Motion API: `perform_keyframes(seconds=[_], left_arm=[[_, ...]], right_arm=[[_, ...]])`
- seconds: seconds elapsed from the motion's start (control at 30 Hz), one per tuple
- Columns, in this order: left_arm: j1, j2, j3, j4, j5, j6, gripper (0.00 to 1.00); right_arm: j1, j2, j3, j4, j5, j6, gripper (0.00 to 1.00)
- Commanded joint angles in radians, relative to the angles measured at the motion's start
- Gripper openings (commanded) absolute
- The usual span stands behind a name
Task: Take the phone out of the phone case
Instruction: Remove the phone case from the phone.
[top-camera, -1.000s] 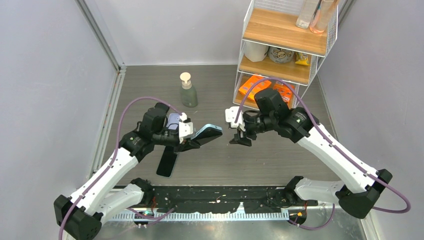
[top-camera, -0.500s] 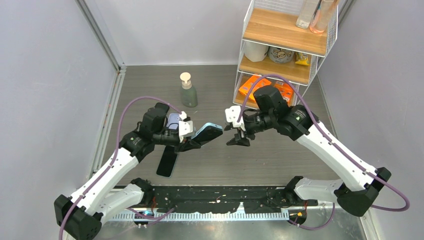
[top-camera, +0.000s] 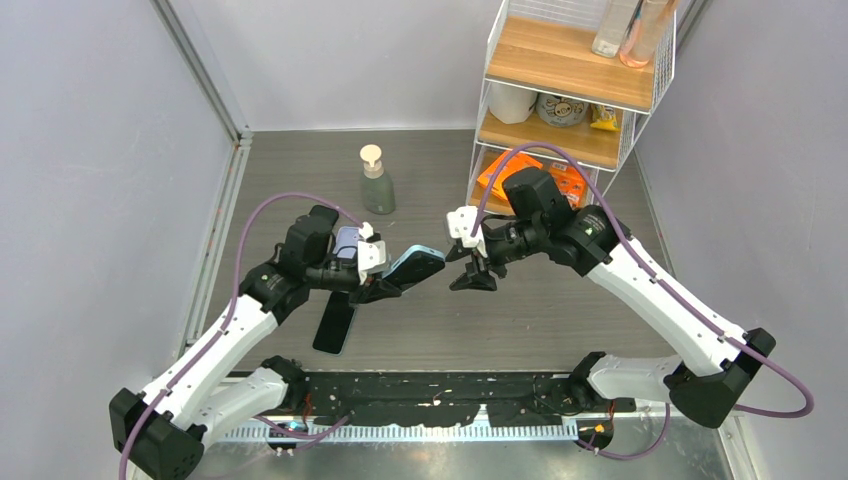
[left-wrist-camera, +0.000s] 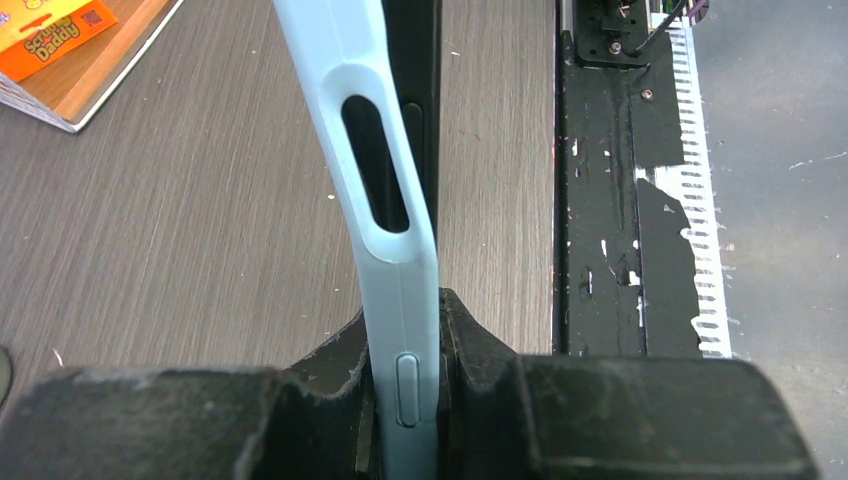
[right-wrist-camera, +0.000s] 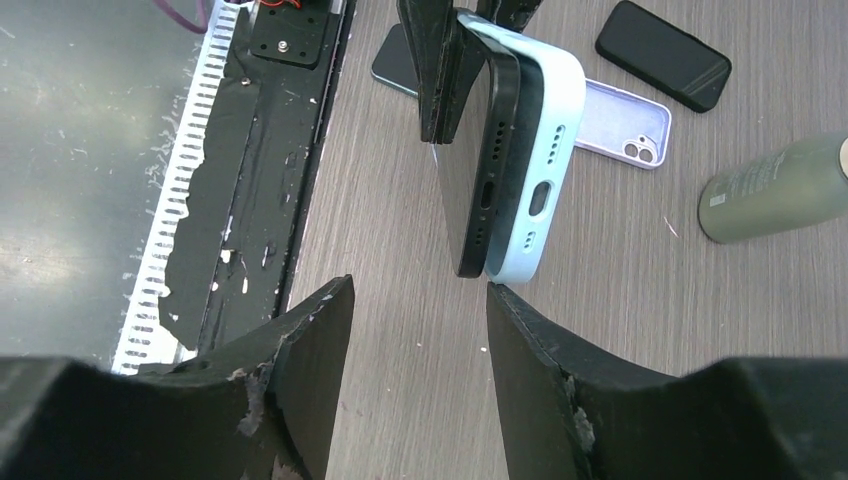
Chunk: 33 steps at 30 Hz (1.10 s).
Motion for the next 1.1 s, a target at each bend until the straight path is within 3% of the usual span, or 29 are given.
perform_keyframes(seconds=[0.0, 0.47, 0.7, 1.07], left_arm=[[0.004, -0.004, 0.007, 0.11, 0.023, -0.02, 0.0], [0.002, -0.006, 0.0, 0.143, -0.044, -0.036, 0.0], [0.003, 0.0, -0.004, 0.127, 0.005, -0.03, 0.0], [0.003, -0.02, -0.012, 0.139, -0.052, -0.031, 0.0]], right_arm=[[0.004, 0.007, 0.035, 0.042, -0.076, 0.012, 0.57], [0.004, 0.025, 0.045, 0.001, -0.118, -0.004, 0.56], [0.004, 0.035, 0.048, 0.016, -0.132, -0.005, 0.55], [0.004, 0.017, 0.077, -0.082, 0.071, -0.051, 0.55]])
